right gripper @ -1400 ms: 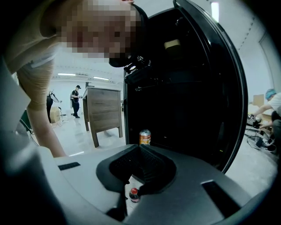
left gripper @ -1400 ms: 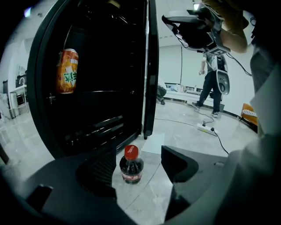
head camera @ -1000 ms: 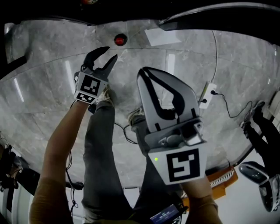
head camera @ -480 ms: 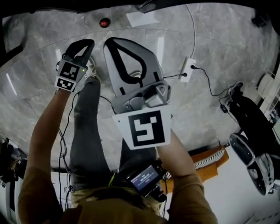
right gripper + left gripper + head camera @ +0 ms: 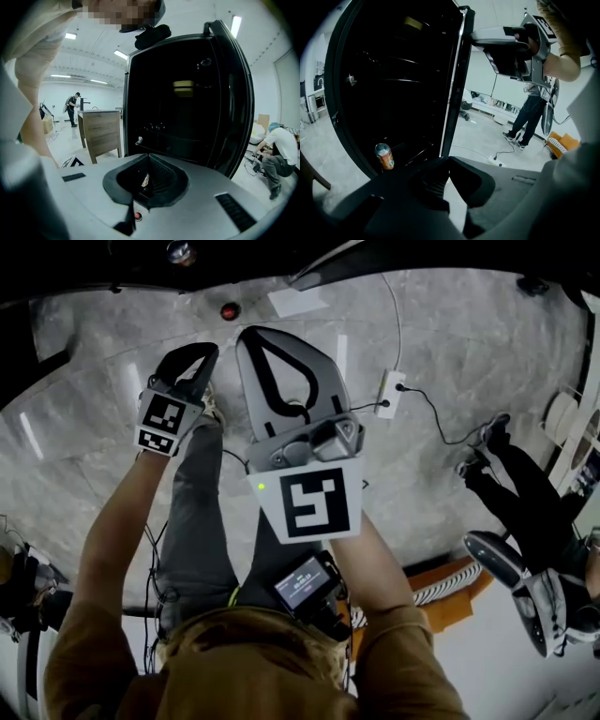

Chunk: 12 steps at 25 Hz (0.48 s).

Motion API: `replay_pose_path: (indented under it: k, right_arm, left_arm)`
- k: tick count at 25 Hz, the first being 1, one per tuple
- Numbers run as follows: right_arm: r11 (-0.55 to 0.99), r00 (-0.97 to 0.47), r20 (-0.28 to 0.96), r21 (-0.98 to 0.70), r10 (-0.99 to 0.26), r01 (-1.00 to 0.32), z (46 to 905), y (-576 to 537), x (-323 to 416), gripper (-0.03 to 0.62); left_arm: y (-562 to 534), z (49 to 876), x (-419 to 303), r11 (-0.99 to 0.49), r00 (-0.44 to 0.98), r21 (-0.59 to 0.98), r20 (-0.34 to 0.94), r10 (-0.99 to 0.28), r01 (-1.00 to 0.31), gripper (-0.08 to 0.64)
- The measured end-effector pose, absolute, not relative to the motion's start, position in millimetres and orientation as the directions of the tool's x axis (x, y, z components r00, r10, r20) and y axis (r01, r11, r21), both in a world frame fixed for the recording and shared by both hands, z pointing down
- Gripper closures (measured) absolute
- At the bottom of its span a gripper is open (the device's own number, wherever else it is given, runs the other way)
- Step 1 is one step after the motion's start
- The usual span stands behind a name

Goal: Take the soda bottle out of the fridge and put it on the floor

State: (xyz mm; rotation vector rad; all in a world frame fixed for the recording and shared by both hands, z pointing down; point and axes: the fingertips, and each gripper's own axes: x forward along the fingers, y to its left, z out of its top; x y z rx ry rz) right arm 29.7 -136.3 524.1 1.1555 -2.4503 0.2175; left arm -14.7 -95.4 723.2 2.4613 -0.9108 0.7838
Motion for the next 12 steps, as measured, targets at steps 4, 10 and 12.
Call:
replay_pose_path:
  k: [4, 10, 12]
  right_arm:
    - [0.633, -0.561, 0.408, 0.057, -0.721, -0.772, 493.1, -144.4, 23.3, 0.591]
    - [0.611, -0.549, 0.391, 0.045, -0.739, -0.79, 469.5, -151.9, 12.9, 0.591]
    - [0.6, -0.541, 0.387, 0.041, -0.747, -0.799, 463.2, -154.0, 8.9, 0.591]
  left_arm:
    - [-94.6, 695.6, -8.4, -0.723, 0.656, 0.184, 0.606, -0.45, -0.666, 0.557]
    - [-97.1, 655.2, -8.5, -0.731, 0.68, 0.208, 0.589, -0.437, -0.65, 0.557]
    - [-100.8, 642.8, -12.7, -0.727, 0.684, 0.216, 0.58, -0.442, -0.652, 0.557]
